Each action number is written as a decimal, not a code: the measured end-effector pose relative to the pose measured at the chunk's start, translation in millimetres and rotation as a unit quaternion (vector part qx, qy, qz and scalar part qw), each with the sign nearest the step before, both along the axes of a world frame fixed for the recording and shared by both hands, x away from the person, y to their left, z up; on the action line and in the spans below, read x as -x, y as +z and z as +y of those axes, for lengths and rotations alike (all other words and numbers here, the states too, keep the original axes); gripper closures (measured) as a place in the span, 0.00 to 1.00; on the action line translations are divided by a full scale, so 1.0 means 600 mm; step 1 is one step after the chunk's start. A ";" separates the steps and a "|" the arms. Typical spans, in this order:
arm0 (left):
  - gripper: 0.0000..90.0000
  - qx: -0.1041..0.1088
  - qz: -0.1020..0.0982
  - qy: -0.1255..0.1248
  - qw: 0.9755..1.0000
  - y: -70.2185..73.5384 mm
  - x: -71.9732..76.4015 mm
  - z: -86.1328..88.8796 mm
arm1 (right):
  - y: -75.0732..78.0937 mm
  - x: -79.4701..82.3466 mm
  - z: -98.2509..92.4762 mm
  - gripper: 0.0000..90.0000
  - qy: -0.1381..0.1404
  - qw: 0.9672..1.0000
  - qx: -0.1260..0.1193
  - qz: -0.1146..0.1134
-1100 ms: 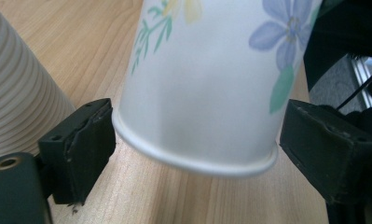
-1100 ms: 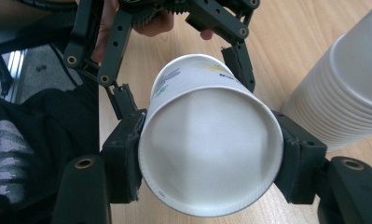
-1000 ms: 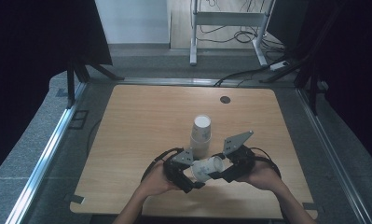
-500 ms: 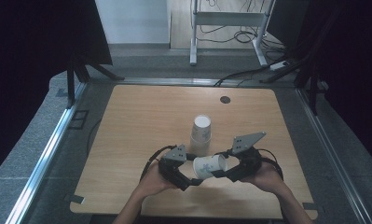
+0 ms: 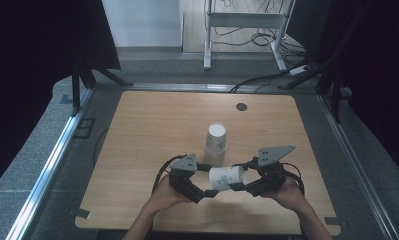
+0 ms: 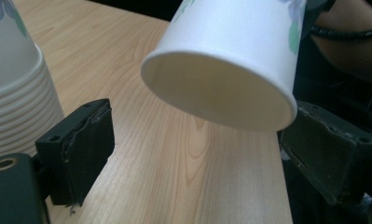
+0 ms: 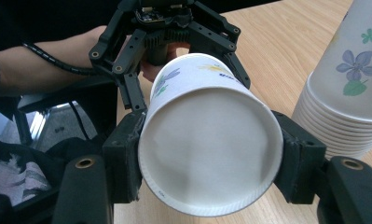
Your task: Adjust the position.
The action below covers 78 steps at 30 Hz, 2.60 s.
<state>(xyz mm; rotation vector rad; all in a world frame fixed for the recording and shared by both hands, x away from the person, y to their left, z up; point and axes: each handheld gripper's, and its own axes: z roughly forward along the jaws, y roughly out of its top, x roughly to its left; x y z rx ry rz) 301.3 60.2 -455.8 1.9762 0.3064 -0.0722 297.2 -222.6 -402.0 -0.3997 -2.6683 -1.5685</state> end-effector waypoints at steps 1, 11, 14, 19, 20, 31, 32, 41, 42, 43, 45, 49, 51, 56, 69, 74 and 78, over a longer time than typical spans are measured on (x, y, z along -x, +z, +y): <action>0.11 0.002 0.000 -0.002 1.000 0.000 0.000 0.000 | -0.002 0.001 -0.001 0.39 -0.001 1.000 -0.002 0.000; 0.15 0.023 -0.005 -0.021 1.000 0.002 0.003 -0.002 | -0.020 0.000 0.001 0.39 0.002 1.000 -0.024 0.008; 0.16 0.024 -0.007 -0.024 0.999 0.003 0.003 -0.004 | -0.021 0.000 0.003 0.39 0.003 1.000 -0.027 0.010; 0.18 0.023 -0.011 -0.026 0.999 0.003 0.004 -0.004 | -0.023 0.000 0.006 0.39 0.005 1.000 -0.030 0.010; 0.19 0.025 -0.010 -0.025 0.999 0.003 0.004 -0.003 | -0.023 0.000 0.007 0.39 0.005 0.999 -0.031 0.010; 0.27 0.026 -0.016 -0.022 0.999 0.002 0.004 0.001 | -0.025 -0.001 0.008 0.40 0.008 0.999 -0.034 0.012; 0.27 0.025 -0.017 -0.023 0.999 0.002 0.004 0.001 | -0.025 -0.001 0.008 0.40 0.008 0.999 -0.034 0.013; 0.29 0.014 -0.023 -0.025 0.999 0.002 0.006 0.000 | -0.026 -0.001 0.009 0.40 0.013 1.000 -0.025 0.013; 0.30 0.012 -0.025 -0.025 0.999 0.003 0.006 0.000 | -0.025 -0.001 0.009 0.40 0.013 1.000 -0.024 0.012; 0.30 0.011 -0.026 -0.025 0.999 0.003 0.006 0.000 | -0.025 -0.001 0.009 0.40 0.014 1.000 -0.023 0.012; 0.30 0.009 -0.028 -0.026 0.999 0.003 0.007 0.000 | -0.026 -0.002 0.009 0.40 0.014 1.000 -0.022 0.013; 0.31 0.007 -0.030 -0.026 0.999 0.003 0.007 0.000 | -0.025 -0.002 0.009 0.40 0.015 1.000 -0.019 0.013; 0.31 0.010 -0.030 -0.026 0.999 0.003 0.007 0.001 | -0.025 -0.001 0.009 0.40 0.015 1.000 -0.020 0.013; 0.25 0.005 -0.028 -0.025 0.999 0.003 0.007 -0.003 | -0.024 0.000 0.010 0.40 0.014 1.000 -0.019 0.012; 0.31 -0.010 -0.042 -0.030 0.999 0.005 0.010 -0.006 | -0.025 -0.001 0.010 0.40 0.019 1.000 -0.017 0.016; 0.33 -0.013 -0.044 -0.034 0.998 0.007 0.011 -0.005 | -0.026 -0.003 0.009 0.40 0.023 0.999 -0.016 0.020; 0.33 -0.017 -0.044 -0.034 0.998 0.007 0.010 -0.006 | -0.027 -0.004 0.010 0.39 0.024 0.999 -0.014 0.021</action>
